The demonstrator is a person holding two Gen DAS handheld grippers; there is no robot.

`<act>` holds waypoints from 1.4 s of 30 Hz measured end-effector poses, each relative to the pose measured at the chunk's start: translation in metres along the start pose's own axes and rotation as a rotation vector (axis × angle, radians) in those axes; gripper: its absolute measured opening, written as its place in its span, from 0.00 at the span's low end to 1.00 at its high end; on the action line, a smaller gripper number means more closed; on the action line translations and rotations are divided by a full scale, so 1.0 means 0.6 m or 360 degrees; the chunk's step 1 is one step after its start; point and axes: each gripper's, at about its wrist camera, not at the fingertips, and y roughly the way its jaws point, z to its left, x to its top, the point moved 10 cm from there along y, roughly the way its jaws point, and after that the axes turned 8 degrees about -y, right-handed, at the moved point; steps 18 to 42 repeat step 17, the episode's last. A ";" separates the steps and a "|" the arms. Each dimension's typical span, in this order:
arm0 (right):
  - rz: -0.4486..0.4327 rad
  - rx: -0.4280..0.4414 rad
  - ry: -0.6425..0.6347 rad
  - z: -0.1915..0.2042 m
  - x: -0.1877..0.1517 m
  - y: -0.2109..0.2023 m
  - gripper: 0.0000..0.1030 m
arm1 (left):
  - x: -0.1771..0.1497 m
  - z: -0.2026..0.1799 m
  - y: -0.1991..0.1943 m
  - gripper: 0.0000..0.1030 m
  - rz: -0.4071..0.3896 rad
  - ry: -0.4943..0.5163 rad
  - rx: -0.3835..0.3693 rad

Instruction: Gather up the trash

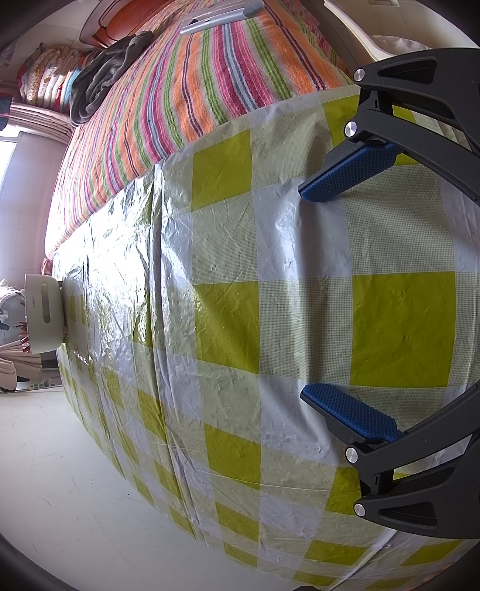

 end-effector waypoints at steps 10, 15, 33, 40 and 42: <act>0.0000 0.0000 0.0000 0.000 0.000 0.000 0.95 | 0.001 -0.005 -0.002 0.80 -0.0032 0.0063 0.0037; 0.0000 0.0000 0.0000 0.000 0.000 0.000 0.95 | -0.001 -0.003 0.002 0.80 -0.0011 0.0052 0.0037; 0.0000 0.0000 0.0000 0.000 0.000 0.000 0.95 | 0.000 -0.003 0.001 0.80 -0.0017 0.0048 0.0043; 0.0000 0.0000 0.0000 0.000 0.000 0.000 0.95 | 0.000 -0.003 0.001 0.80 -0.0017 0.0048 0.0043; 0.0000 0.0000 0.0000 0.000 0.000 0.000 0.95 | 0.000 -0.003 0.001 0.80 -0.0017 0.0048 0.0043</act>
